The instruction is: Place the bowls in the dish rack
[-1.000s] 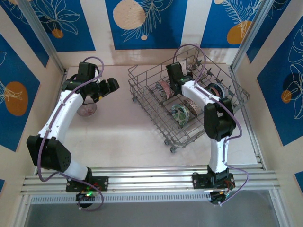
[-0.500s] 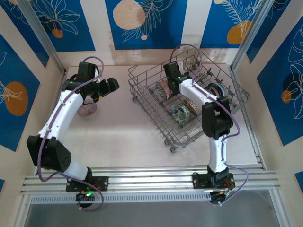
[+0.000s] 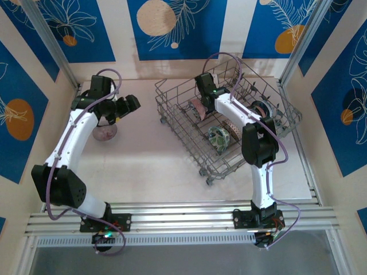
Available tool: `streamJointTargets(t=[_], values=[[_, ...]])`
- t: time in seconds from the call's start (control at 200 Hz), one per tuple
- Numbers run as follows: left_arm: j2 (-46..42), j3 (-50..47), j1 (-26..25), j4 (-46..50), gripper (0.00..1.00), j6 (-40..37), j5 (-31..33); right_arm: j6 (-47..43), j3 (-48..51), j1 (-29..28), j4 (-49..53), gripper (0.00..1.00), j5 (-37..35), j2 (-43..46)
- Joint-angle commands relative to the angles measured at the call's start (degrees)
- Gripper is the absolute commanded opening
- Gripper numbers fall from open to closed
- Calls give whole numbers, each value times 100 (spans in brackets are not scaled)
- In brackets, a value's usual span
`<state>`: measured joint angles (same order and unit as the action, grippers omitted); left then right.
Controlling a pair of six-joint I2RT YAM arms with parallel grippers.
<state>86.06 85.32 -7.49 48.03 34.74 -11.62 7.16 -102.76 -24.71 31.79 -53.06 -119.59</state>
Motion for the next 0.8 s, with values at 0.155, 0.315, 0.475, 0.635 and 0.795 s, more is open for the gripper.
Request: streamJointTargets(t=[0.155, 0.315, 0.475, 0.635, 0.795], values=[[-189, -183, 632, 776, 90, -683, 331, 129, 15, 182, 310, 61, 733, 461], [110, -127, 877, 1022, 93, -1151, 696, 119, 230, 207, 301, 66, 1017, 875], [779, 157, 924, 1042, 87, -1449, 815, 208, 392, 216, 433, 67, 1404, 1296], [1538, 553, 951, 1032, 81, -1562, 1039, 358, 604, 203, 614, 71, 1777, 1679], [2300, 1132, 979, 1118, 77, -1822, 1428, 497, 974, 210, 625, 72, 2042, 2131]])
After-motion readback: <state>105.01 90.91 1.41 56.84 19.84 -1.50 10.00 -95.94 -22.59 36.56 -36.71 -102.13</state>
